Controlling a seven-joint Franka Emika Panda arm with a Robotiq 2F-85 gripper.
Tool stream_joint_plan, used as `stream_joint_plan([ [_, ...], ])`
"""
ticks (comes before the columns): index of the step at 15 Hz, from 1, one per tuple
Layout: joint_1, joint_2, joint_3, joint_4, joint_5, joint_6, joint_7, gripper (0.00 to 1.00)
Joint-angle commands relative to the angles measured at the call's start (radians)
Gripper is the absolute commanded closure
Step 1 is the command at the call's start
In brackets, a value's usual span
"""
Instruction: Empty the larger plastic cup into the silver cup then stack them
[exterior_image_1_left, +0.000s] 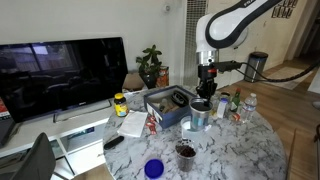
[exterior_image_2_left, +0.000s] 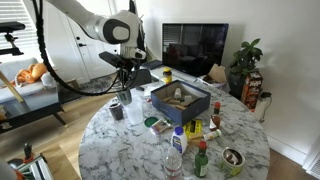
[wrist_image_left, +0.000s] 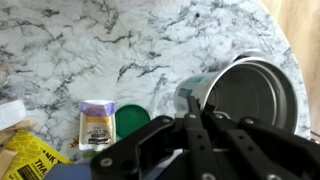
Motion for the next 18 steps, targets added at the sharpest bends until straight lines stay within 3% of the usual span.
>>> stream_joint_plan([
  [1, 0.013, 0.111, -0.004, 0.062, -0.011, 0.056, 0.104, 0.99],
  [12, 0.019, 0.225, -0.017, 0.102, -0.002, 0.102, 0.169, 0.99],
  [13, 0.020, 0.232, -0.018, 0.105, -0.002, 0.098, 0.173, 0.92],
  [14, 0.020, 0.239, -0.019, 0.106, -0.002, 0.098, 0.176, 0.70],
  [16, 0.018, 0.244, -0.019, 0.107, 0.004, 0.098, 0.178, 0.66],
  [18, 0.016, 0.238, -0.020, 0.101, 0.009, 0.101, 0.178, 0.52],
])
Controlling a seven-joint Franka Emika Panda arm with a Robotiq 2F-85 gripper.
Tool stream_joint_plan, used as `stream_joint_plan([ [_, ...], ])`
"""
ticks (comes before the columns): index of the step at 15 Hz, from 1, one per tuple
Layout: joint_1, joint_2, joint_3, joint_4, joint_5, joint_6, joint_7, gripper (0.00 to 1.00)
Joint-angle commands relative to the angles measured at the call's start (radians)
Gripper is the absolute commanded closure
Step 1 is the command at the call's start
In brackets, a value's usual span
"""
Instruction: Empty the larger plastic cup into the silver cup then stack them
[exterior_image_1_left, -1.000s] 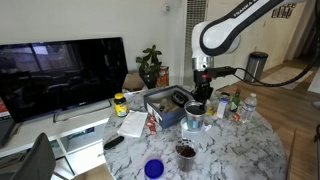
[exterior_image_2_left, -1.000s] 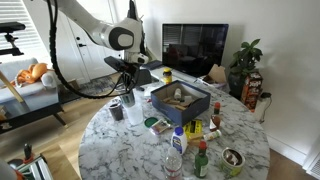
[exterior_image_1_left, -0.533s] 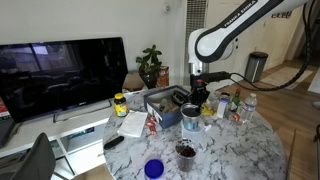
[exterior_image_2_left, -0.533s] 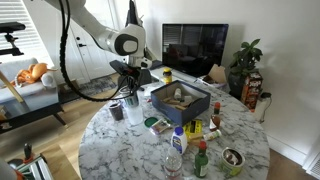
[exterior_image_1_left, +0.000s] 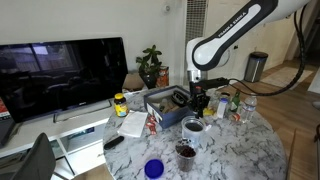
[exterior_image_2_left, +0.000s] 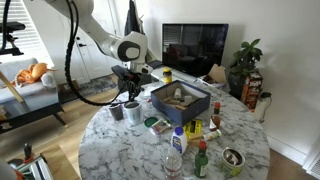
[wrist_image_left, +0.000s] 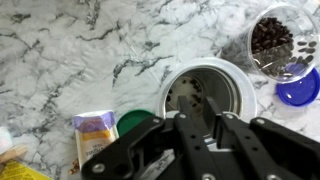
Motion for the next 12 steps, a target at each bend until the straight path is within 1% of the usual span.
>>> stream_joint_plan([
  [1, 0.008, -0.002, -0.011, -0.001, 0.011, 0.006, 0.016, 0.46],
  [6, 0.000, -0.082, -0.019, -0.030, 0.036, -0.013, 0.047, 0.07],
  [7, 0.002, -0.114, -0.023, -0.041, 0.029, -0.015, 0.069, 0.01],
  [9, 0.006, -0.178, -0.029, -0.059, 0.008, -0.026, 0.108, 0.00],
  [12, 0.003, -0.278, -0.025, -0.076, 0.002, -0.081, 0.136, 0.00],
])
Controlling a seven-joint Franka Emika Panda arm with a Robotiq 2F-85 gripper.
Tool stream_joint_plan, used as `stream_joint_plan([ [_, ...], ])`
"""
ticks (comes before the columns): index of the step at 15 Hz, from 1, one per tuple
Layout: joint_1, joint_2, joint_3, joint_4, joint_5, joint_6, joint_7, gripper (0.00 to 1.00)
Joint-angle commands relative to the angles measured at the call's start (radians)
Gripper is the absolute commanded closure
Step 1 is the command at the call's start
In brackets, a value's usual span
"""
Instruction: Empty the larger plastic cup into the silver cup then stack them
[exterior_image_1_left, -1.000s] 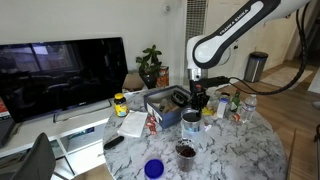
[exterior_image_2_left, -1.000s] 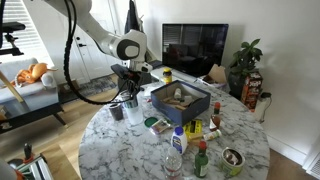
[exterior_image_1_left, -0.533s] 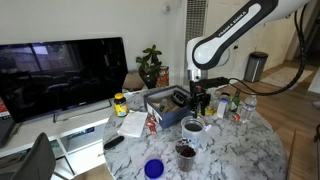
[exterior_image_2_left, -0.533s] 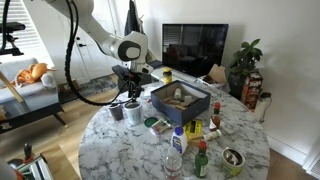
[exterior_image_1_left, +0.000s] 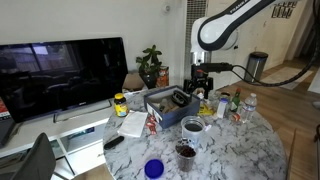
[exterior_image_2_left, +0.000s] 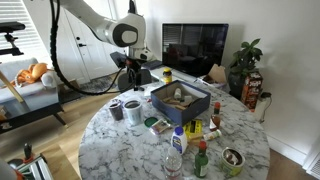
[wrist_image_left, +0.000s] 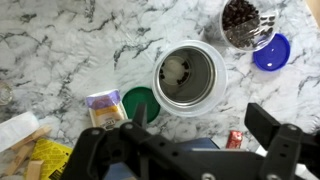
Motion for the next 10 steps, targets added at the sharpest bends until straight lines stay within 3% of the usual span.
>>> stream_joint_plan([
  [1, 0.004, -0.160, -0.002, -0.066, -0.010, -0.062, 0.053, 0.00],
  [5, -0.002, -0.251, 0.010, -0.081, -0.052, -0.084, 0.086, 0.00],
  [10, -0.008, -0.230, 0.015, -0.046, -0.045, -0.091, 0.082, 0.00],
])
